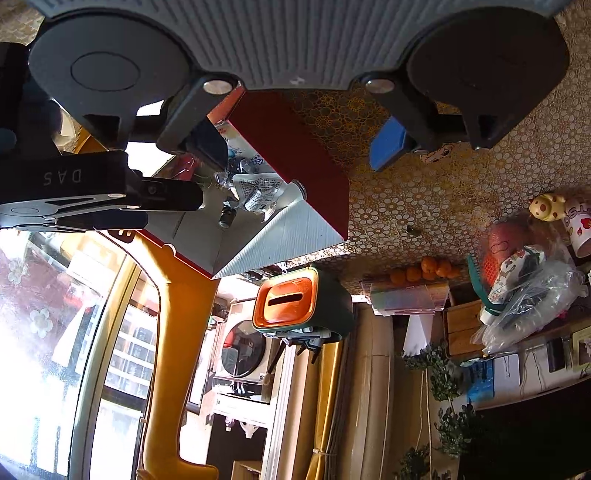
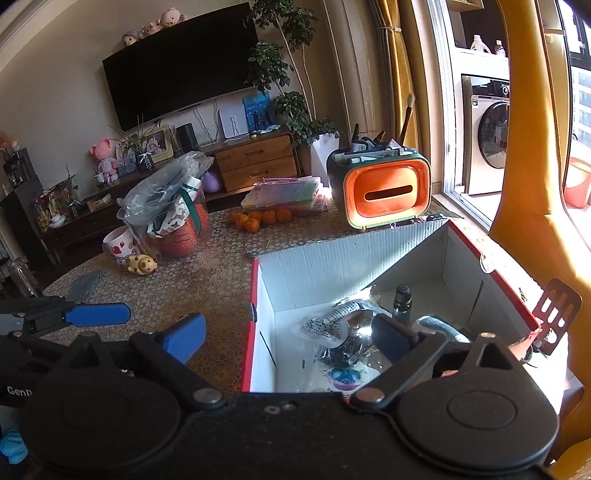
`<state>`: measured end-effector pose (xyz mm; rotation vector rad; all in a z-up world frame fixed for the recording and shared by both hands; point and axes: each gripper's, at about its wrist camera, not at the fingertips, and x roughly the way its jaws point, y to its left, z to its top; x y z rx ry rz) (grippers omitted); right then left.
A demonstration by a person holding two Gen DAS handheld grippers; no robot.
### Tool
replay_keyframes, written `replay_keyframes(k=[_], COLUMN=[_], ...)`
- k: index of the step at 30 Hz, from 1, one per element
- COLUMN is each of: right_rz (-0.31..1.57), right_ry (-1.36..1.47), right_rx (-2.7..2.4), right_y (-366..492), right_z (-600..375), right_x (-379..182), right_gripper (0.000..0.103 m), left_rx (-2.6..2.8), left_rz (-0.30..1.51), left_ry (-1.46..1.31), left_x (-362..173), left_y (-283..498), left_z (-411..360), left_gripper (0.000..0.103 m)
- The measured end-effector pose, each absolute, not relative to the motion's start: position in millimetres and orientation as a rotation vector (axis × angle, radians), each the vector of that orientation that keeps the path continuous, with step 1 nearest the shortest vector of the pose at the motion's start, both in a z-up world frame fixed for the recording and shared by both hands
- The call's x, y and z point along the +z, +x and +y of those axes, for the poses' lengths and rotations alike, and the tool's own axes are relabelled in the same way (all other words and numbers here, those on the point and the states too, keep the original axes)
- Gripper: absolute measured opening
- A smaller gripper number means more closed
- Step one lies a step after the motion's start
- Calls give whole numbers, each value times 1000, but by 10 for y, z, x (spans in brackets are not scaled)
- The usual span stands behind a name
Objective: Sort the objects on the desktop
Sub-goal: 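Withdraw both open tools from the box back over the table, then move right tool to the cartoon-face figure while left tool approaches the yellow spotted toy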
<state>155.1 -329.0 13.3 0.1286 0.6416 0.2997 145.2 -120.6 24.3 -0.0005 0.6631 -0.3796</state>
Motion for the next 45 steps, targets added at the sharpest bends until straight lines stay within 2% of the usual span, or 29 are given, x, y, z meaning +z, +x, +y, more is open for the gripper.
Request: replay_keyframes(k=[7, 12, 14, 45], right_rz=[604, 596, 594, 632], right_ry=[116, 117, 111, 14], right_rx=[336, 363, 377, 436], right_y=[1365, 1266, 1226, 1480], right_z=[-2980, -2763, -2658, -1632], right_x=[179, 154, 139, -251], right_gripper=[100, 101, 101, 101], left_rx=[-325, -266, -243, -36], left_rz=[657, 640, 634, 645], left_ry=[-25, -49, -60, -112], left_x=[206, 182, 169, -258], left_y=[1311, 1241, 1217, 1438], left_z=[-833, -533, -419, 714], left_gripper=[87, 94, 102, 102])
